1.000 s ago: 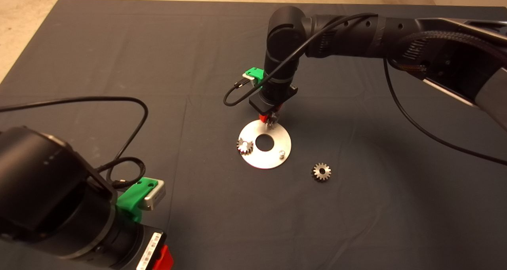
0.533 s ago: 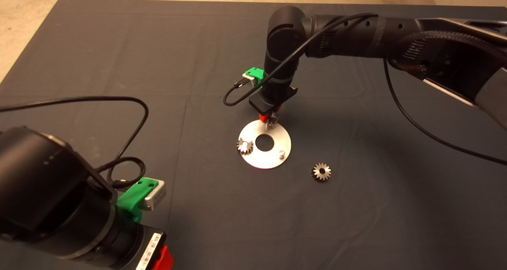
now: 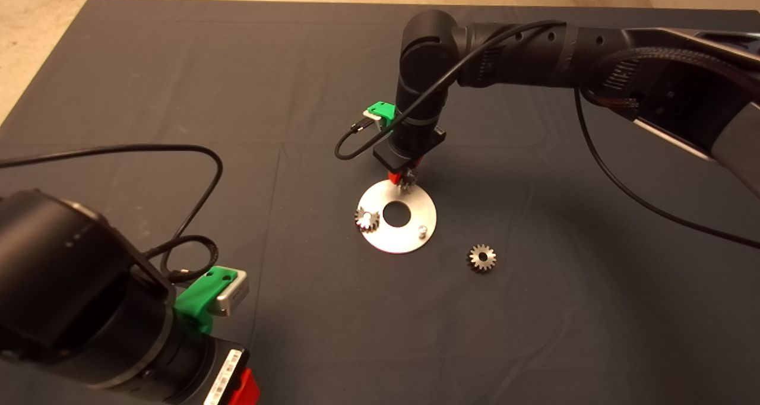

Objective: Install three planetary gears onto the carrier pins

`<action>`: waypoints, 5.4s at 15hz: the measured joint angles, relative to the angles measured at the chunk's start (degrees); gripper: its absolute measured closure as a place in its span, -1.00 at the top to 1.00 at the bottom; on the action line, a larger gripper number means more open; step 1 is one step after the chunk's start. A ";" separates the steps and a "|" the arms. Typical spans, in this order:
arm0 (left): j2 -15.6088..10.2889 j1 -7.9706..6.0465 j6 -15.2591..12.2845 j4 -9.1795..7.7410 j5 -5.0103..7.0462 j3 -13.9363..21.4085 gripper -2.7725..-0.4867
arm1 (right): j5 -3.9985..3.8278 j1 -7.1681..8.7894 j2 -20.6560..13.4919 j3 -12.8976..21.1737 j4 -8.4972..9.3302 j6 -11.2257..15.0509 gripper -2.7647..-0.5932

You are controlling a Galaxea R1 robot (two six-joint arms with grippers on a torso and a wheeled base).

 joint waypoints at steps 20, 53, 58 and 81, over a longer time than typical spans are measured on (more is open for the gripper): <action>0.03 0.00 0.02 -0.88 0.00 0.00 0.49 | -1.57 -1.40 0.00 0.00 -0.24 -2.42 -0.63; 0.14 0.00 0.00 -1.21 0.00 0.02 0.49 | -1.56 6.92 -11.87 26.10 5.60 4.16 0.04; 0.14 0.00 0.00 -1.27 0.00 0.02 0.49 | -2.53 7.30 -24.42 41.81 6.06 14.05 0.05; 0.13 0.00 0.00 -1.71 0.02 0.13 0.49 | -2.10 -2.05 -27.93 47.63 -0.05 16.43 0.05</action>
